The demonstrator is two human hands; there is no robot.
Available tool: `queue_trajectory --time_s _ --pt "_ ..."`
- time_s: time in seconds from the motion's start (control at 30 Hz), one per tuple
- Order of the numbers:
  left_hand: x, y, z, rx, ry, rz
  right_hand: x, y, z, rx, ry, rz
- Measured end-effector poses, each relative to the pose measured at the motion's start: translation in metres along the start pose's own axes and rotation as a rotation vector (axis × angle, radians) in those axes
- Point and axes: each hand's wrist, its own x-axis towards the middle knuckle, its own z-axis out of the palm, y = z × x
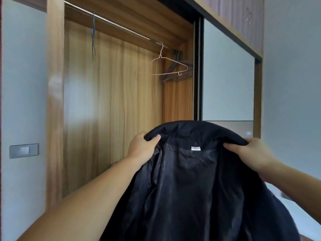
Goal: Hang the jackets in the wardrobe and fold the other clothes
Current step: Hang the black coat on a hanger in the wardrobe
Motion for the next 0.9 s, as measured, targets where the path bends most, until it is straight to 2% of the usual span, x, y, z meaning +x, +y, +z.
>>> queue_trajectory --time_s 0.1,0.23,0.57,0.77,0.9 --pt "0.033 -0.005 -0.004 -0.091 0.055 -0.029 0.030 -0.008 0.035 0.142 0.024 -0.030" --pt "0.080 -0.007 -0.014 -0.126 0.168 -0.013 0.086 -0.016 0.078 0.271 -0.022 -0.056" --pt "0.183 0.042 -0.004 -0.015 0.463 0.116 0.263 -0.045 0.143 0.550 -0.176 -0.236" --pt "0.243 0.062 0.005 -0.037 0.588 0.140 0.347 -0.065 0.198 0.587 -0.242 -0.287" --pt "0.281 0.066 0.005 -0.103 0.696 0.200 0.379 -0.063 0.237 0.644 -0.223 -0.324"
